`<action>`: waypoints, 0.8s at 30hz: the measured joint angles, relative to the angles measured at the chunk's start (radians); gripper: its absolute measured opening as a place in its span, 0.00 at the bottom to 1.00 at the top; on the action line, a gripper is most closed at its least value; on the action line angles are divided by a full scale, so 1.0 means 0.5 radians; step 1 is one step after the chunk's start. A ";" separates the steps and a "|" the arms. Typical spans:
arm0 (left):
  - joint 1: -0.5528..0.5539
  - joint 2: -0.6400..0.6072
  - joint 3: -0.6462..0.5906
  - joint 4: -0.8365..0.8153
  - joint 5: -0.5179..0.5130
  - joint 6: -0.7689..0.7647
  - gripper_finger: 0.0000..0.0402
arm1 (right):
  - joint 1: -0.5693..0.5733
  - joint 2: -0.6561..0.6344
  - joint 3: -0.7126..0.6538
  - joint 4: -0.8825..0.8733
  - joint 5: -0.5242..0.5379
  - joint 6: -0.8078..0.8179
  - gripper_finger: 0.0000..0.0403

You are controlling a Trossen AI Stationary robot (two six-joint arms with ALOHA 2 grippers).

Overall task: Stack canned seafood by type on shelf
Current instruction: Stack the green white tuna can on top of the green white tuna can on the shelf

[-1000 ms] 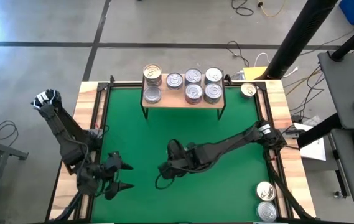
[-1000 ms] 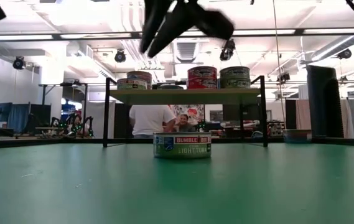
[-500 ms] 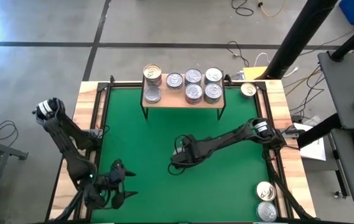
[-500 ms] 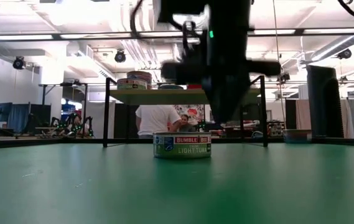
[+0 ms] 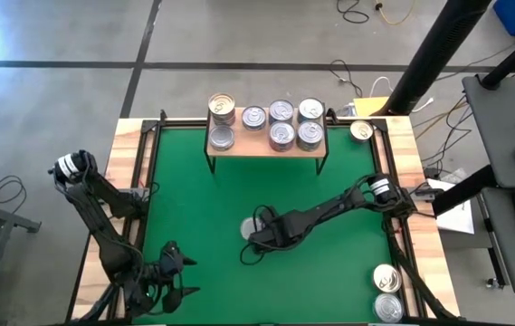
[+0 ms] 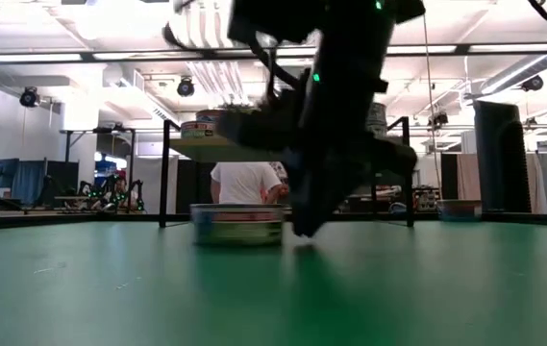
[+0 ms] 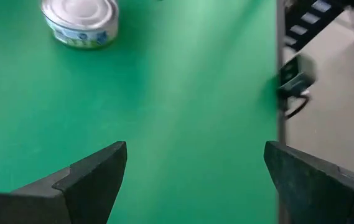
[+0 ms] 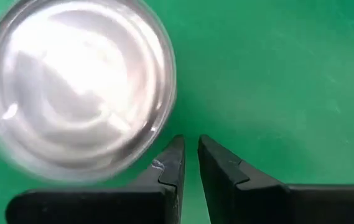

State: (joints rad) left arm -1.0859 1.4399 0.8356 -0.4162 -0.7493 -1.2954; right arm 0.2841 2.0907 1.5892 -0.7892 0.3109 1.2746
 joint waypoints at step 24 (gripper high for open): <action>0.986 -0.097 -0.563 0.529 0.583 1.460 0.99 | 0.076 0.006 0.086 0.050 0.015 -0.775 0.43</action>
State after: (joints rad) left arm -0.5930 1.3912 0.5539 -0.1516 -0.4576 -0.5655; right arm 0.3222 2.0938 1.6321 -0.7644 0.3185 0.8873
